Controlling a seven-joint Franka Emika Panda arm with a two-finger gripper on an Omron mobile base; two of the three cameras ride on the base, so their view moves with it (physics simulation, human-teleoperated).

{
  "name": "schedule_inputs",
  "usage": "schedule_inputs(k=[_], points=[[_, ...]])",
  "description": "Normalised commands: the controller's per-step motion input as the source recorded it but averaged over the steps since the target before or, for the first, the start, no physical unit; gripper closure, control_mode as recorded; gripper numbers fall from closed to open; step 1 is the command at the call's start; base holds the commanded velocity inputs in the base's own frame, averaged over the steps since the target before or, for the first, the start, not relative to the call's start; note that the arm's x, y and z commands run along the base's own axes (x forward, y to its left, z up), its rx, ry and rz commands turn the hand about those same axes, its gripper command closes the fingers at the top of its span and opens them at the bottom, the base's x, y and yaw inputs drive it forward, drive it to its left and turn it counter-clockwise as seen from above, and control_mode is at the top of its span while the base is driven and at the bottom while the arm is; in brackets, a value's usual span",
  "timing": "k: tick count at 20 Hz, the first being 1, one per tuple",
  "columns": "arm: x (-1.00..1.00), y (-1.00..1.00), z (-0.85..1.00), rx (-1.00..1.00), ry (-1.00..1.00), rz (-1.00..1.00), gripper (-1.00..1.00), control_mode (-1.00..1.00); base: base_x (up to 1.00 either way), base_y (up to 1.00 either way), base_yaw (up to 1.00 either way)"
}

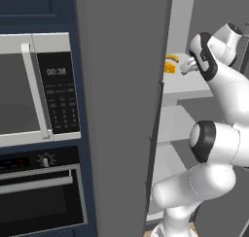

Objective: Pick the cheese from the fridge and the cheese grater from the cabinet and place them next to the salad bowl.

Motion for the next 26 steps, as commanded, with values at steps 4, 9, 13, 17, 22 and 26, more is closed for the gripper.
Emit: schedule_inputs(k=[4, 9, 13, 17, 22, 26], points=[[0.13, 0.00, -0.09, 0.02, -0.02, 0.00, -1.00, -1.00, 0.00, 0.00, 0.00], [0.24, 0.00, -0.02, 0.06, -0.02, 0.00, -1.00, -1.00, 0.00, 0.00, 0.00], [0.25, 0.00, -0.11, 0.05, -0.01, 0.00, -1.00, -1.00, 0.00, 0.00, 0.00], [0.29, -0.01, -0.07, 0.01, -0.03, 0.00, -1.00, -1.00, 0.00, 0.00, 0.00], [0.36, -0.03, -0.05, 0.01, -0.01, 0.00, -1.00, -1.00, 0.00, 0.00, 0.00], [0.30, -0.06, -0.05, 0.03, 0.00, 0.03, -1.00, -1.00, 0.00, 0.00, 0.00]])
